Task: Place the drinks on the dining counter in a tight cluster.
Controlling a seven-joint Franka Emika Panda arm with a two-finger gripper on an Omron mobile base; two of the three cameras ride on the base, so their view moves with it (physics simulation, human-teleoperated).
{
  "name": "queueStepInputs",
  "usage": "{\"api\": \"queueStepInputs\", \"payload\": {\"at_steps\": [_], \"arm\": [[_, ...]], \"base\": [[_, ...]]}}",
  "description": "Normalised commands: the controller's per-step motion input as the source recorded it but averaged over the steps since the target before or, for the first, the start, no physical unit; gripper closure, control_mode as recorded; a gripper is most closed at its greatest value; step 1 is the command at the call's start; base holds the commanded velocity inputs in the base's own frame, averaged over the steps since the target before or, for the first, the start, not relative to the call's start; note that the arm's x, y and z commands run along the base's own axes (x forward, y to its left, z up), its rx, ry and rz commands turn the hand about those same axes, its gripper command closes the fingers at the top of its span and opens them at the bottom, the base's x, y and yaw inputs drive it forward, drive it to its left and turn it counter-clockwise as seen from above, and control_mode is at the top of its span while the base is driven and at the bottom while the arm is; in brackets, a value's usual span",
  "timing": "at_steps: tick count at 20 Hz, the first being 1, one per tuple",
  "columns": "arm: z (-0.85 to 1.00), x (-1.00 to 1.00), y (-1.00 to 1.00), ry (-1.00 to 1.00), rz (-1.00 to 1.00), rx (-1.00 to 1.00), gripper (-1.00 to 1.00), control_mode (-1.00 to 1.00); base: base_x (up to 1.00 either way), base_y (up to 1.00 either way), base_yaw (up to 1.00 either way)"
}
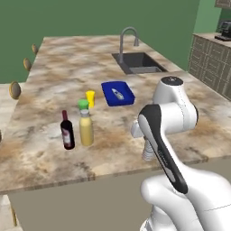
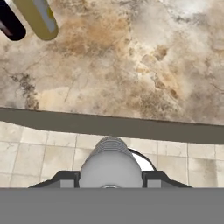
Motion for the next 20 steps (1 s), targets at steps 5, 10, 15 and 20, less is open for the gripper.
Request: {"api": "queueStepInputs", "payload": {"at_steps": [5,10,15,20], "arm": [[0.0,0.0,0.0,0.0,0.0,0.0,1.0,1.0],[0.0,0.0,0.0,0.0,0.0,0.0,1.0,1.0],[0.0,0.0,0.0,0.0,0.0,0.0,1.0,1.0],[0.0,0.07,0.0,0.01,0.0,0.0,1.0,-1.0]], "base": [[0.81,0.41,-0.28],[0.38,0.14,-0.14],[0.0,0.0,0.0],[0.0,0.0,0.0]]}}
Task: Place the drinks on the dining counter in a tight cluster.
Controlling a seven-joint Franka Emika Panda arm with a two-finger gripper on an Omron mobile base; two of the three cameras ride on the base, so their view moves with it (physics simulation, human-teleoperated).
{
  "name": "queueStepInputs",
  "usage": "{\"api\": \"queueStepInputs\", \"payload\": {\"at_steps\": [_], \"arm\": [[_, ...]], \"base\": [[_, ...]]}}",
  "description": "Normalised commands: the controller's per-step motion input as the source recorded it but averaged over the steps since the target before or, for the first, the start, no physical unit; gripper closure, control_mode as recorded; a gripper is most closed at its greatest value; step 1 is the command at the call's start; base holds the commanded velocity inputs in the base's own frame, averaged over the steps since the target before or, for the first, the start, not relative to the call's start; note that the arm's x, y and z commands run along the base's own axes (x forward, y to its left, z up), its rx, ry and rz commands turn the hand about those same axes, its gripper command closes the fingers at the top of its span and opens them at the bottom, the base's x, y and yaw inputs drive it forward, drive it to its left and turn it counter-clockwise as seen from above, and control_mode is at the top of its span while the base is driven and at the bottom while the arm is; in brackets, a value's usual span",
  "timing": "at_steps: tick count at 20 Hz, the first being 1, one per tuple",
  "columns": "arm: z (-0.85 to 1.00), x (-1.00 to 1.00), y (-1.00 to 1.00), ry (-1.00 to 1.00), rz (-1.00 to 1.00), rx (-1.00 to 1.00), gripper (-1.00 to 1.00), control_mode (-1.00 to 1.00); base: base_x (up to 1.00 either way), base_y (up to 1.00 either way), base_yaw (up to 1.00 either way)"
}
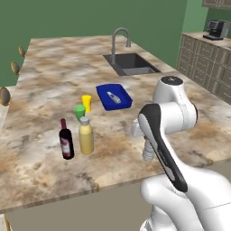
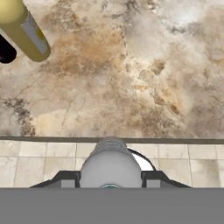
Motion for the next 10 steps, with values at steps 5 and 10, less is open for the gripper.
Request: {"api": "queueStepInputs", "payload": {"at_steps": [5,10], "arm": [[0.06,0.69,0.01,0.07,0.16,-0.03,1.0,-1.0],[0.0,0.64,0.17,0.04,0.24,-0.11,1.0,-1.0]], "base": [[0.0,0.0,0.0],[0.0,0.0,0.0]]}}
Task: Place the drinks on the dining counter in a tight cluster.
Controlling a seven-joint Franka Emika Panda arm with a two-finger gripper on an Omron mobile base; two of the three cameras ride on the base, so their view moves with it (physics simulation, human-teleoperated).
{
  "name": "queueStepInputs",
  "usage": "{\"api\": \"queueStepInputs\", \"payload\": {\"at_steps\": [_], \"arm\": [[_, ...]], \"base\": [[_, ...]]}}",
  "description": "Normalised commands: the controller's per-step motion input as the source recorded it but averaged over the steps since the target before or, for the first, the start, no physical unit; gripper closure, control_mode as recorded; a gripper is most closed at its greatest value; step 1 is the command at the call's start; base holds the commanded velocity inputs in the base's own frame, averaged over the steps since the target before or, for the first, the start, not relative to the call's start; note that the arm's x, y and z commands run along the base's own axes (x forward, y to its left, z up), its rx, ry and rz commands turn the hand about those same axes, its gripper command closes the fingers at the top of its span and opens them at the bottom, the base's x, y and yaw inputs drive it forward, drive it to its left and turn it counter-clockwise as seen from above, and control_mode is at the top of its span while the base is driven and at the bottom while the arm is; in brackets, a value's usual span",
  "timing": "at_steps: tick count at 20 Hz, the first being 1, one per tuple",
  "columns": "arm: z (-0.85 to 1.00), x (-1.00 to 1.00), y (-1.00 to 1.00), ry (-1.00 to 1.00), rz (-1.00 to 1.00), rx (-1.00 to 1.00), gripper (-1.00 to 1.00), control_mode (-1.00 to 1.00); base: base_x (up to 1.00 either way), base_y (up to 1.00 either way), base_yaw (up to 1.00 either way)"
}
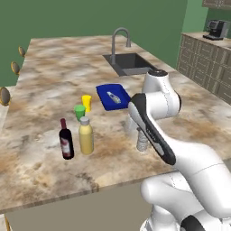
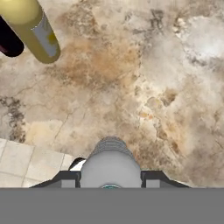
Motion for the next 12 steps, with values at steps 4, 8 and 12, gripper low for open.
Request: {"api": "queueStepInputs", "payload": {"at_steps": [4,8,12], "arm": [[-0.07,0.66,0.53,0.0,0.26,-0.1,1.0,-1.0],[-0.05,0.42,0.01,-0.07,0.41,0.0,1.0,-1.0],[0.0,0.27,-0.3,-0.04,0.2,0.0,1.0,-1.0]], "base": [[0.0,0.0,0.0],[0.0,0.0,0.0],[0.0,0.0,0.0]]}}
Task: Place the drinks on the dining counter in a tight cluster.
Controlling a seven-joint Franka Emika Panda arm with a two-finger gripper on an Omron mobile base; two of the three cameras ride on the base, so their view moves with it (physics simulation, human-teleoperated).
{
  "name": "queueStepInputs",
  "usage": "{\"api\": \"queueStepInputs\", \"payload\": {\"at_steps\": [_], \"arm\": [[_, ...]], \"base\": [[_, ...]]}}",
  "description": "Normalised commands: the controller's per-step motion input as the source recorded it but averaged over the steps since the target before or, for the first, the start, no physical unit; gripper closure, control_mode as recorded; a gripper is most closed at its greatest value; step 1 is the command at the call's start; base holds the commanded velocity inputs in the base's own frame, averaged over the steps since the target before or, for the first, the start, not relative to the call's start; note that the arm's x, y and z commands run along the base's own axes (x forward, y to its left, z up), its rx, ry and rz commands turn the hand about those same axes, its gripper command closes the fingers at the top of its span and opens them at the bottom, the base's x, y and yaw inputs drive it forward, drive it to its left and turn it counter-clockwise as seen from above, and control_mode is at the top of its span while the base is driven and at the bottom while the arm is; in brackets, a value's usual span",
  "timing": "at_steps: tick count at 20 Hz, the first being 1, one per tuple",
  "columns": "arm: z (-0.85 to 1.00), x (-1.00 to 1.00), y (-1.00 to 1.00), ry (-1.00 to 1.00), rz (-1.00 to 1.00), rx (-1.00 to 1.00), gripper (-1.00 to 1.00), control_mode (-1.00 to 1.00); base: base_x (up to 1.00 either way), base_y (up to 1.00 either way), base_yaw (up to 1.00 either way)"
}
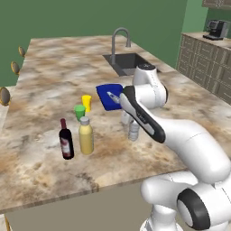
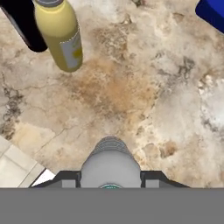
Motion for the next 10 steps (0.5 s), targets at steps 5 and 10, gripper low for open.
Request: {"api": "queueStepInputs", "payload": {"at_steps": [5,10], "arm": [[-0.17,0.05,0.08,0.0,0.3,0.02,1.0,-1.0],[-0.13,0.14,0.08,0.0,0.39,0.04,1.0,-1.0]], "base": [[0.0,0.0,0.0],[0.0,0.0,0.0]]}}
